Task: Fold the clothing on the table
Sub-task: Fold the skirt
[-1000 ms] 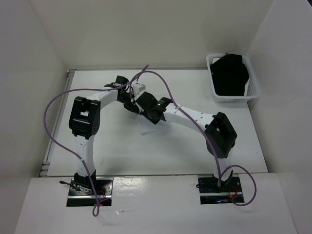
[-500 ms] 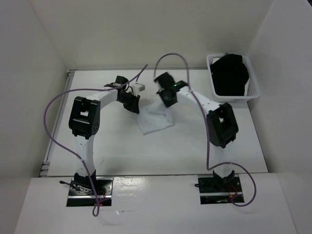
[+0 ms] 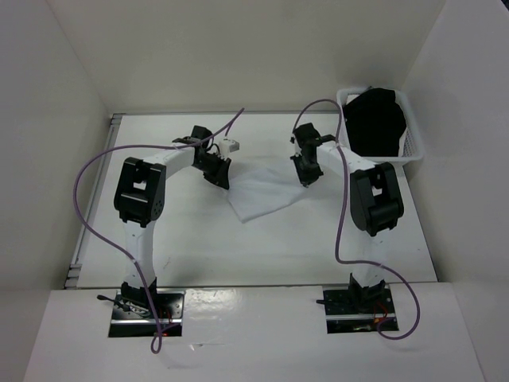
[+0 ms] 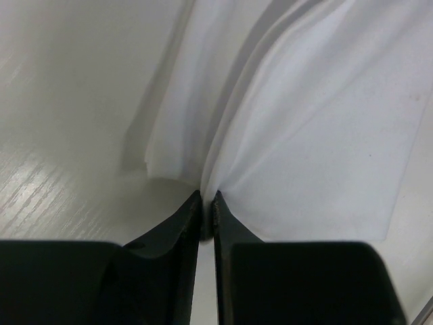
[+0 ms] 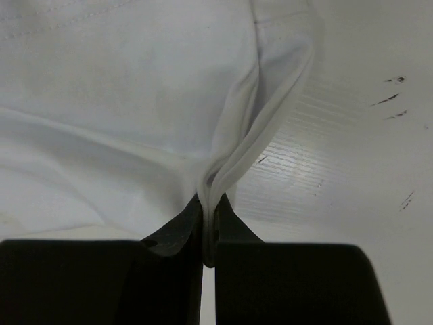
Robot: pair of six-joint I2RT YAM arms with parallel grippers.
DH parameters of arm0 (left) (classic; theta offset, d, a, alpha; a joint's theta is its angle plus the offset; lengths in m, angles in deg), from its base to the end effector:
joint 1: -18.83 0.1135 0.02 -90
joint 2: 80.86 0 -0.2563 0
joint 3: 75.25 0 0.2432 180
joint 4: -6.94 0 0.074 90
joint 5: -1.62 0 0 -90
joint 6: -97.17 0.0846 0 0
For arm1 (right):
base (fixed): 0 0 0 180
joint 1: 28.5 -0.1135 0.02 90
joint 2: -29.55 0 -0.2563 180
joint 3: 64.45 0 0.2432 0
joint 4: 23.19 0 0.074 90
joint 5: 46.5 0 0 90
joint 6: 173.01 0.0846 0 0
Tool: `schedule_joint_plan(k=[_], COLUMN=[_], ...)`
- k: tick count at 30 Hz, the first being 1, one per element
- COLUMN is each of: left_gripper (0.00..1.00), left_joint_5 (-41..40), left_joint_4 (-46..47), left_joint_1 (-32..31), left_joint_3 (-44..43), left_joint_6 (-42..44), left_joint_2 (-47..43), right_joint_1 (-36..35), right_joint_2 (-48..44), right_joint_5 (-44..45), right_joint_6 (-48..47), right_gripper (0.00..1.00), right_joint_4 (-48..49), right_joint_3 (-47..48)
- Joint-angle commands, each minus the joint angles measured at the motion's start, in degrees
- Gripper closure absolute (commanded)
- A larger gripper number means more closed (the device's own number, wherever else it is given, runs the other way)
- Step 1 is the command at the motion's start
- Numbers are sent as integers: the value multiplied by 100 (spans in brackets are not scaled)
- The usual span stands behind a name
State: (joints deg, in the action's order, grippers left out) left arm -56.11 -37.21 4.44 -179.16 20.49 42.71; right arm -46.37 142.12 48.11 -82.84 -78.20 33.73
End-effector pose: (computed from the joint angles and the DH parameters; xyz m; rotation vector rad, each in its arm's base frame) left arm 0.4295 -0.1568 0.1146 0.7908 2.4771 -0.7562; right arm 0.3920 0.1192 0.1415 -0.4067 2.7441 -0.0312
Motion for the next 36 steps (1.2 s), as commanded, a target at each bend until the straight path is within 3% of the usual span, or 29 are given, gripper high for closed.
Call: schedule_joint_plan(k=[1,9,13,19,27,36], left_gripper=[81,80,78,78,78,78], left_joint_5=[-81,-133,-133,-133,-186,-133], left_joint_4=[-221,-274,-274,-274,-327,-327], left_joint_1=[33,33,33,33,33,33], left_joint_3=[24,24,24,-29,-29,-90], left_joint_6=[100,100,100,100,100,-5], left_joint_2=[115,168,168,168,168,220], right_joint_1=[29,-93,-664,-2158,-3283,-3487], right_joint_2=[37,37,-218,-149,-34,212], right_joint_5=[-170,207,743,1025,893,780], right_joint_6=[19,71,-60,-386,-877,-930], right_gripper=[100,100,100,100,100,100], right_joint_4=[4,-181,-181,-181,-119,-58], right_joint_3=[65,758,1084,1374,971,672])
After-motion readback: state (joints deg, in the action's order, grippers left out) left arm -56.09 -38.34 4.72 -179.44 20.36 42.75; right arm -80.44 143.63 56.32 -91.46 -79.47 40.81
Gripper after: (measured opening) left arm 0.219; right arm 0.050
